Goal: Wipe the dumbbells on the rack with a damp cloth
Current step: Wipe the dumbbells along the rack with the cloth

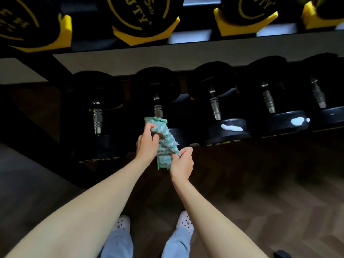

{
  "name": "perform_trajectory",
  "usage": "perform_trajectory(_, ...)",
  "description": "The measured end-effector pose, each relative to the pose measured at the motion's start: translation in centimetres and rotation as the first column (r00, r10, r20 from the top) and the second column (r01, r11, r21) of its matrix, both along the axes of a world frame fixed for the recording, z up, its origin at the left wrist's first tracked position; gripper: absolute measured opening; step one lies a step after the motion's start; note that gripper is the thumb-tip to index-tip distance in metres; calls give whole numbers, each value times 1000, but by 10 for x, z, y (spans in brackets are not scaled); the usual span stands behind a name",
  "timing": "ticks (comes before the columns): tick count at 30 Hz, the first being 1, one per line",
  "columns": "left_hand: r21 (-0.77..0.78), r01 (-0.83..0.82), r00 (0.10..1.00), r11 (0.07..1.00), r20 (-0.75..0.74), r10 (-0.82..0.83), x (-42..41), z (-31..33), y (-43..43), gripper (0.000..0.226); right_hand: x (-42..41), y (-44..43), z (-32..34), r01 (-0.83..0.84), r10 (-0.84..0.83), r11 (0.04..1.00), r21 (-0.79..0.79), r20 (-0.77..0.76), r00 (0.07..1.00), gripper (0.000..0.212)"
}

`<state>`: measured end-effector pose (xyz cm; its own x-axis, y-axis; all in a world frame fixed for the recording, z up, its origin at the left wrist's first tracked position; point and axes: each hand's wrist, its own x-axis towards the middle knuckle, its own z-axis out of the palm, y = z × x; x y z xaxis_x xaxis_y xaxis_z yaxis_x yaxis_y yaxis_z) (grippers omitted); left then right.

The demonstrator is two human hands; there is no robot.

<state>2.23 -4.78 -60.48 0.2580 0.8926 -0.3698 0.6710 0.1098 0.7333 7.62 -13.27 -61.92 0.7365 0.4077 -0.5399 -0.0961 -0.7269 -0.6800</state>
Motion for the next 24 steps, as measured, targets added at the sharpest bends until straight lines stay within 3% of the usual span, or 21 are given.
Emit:
perform_trajectory(8, 149, 189, 962, 971, -226, -152, 22, 2, -5, 16, 34, 19, -4, 430, -428, 900, 67, -50, 902, 14)
perform_trajectory(14, 224, 177, 958, 958, -263, -116, 23, 4, -1, 27, 59, 44, -3, 350, -351, 936, 27, 44, 935, 4)
perform_trajectory(18, 258, 95, 959, 961, -282, -19, 21, 6, -7, 33, 62, 52, -5, 254, -255, 967, 34, 36, 966, 20)
perform_trajectory(24, 76, -177, 979, 981, -91, 184, 17, 2, -5, 25, 46, 46, -6, 276, -255, 932, 234, -114, 960, 18)
